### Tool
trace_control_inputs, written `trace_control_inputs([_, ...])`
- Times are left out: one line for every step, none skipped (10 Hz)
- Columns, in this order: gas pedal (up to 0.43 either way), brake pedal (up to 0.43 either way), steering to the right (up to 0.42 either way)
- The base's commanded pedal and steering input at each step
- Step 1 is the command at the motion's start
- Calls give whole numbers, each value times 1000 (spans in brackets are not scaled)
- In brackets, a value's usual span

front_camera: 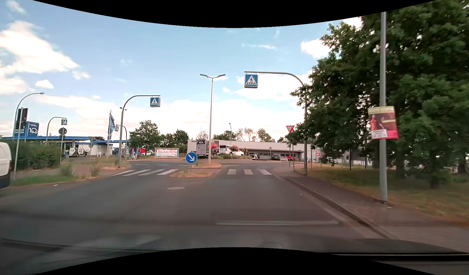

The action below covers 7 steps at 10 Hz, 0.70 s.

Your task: Follow the waypoints while adhering to traffic rules and regulations

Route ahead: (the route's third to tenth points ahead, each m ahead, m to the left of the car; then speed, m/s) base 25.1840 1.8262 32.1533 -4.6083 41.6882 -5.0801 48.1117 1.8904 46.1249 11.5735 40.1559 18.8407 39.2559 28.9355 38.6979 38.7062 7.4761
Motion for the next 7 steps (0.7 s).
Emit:
trace_control_inputs([0,0,0])
trace_control_inputs([0,0,0])
trace_control_inputs([0,0,-3])
trace_control_inputs([0,0,-7])
trace_control_inputs([0,12,-8])
trace_control_inputs([0,55,-6])
trace_control_inputs([0,85,-5])
